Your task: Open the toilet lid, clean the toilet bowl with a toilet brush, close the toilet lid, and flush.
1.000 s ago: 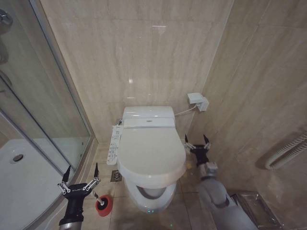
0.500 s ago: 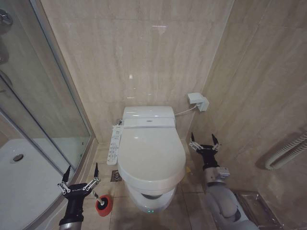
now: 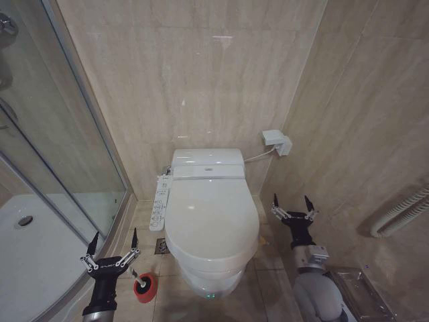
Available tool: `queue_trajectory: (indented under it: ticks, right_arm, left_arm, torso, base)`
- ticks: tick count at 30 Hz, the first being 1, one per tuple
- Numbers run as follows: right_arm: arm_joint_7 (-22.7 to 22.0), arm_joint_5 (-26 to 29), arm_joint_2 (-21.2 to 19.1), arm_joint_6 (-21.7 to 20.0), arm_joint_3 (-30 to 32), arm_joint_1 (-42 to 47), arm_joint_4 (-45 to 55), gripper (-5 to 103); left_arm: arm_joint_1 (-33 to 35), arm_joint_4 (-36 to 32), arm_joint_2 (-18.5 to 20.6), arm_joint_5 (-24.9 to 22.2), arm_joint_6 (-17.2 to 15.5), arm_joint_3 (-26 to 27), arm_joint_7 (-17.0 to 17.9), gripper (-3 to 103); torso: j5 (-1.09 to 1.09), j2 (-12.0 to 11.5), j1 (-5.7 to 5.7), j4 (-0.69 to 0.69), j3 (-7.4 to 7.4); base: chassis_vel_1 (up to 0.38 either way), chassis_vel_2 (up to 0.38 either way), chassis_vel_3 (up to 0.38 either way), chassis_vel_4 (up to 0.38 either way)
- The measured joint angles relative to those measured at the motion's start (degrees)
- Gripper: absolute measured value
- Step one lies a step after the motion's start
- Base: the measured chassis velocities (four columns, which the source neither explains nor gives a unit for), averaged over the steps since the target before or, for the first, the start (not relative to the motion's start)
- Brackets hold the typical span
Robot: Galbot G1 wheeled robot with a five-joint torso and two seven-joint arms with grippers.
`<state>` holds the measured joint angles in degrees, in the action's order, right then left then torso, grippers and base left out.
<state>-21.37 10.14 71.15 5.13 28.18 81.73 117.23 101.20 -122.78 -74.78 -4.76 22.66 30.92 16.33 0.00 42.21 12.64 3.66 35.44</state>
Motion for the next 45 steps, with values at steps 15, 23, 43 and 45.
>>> queue_trajectory:
  ticks: [15,23,43,45]
  right_arm:
    - [1.6,-2.6,4.8,0.4,1.1,4.5,5.0,100]
    - [2.0,-4.0,6.4,0.4,1.2,5.6,6.0,100]
    - [3.1,-3.7,6.5,-0.2,0.9,6.3,7.3,100]
    - [3.1,-3.6,6.5,-0.3,0.9,6.3,7.4,100]
  left_arm:
    - [0.0,0.0,0.0,0.0,0.0,0.0,0.0,100]
    - [0.0,0.0,0.0,0.0,0.0,0.0,0.0,100]
    - [0.0,0.0,0.0,0.0,0.0,0.0,0.0,100]
    - [0.0,0.0,0.0,0.0,0.0,0.0,0.0,100]
  torso:
    - [-0.01,0.0,0.0,0.0,0.0]
    - [-0.01,0.0,0.0,0.0,0.0]
    - [0.0,0.0,0.0,0.0,0.0]
    - [0.0,0.0,0.0,0.0,0.0]
  base:
    - [0.0,0.0,0.0,0.0]
    - [0.0,0.0,0.0,0.0]
    - [0.0,0.0,0.0,0.0]
    - [0.0,0.0,0.0,0.0]
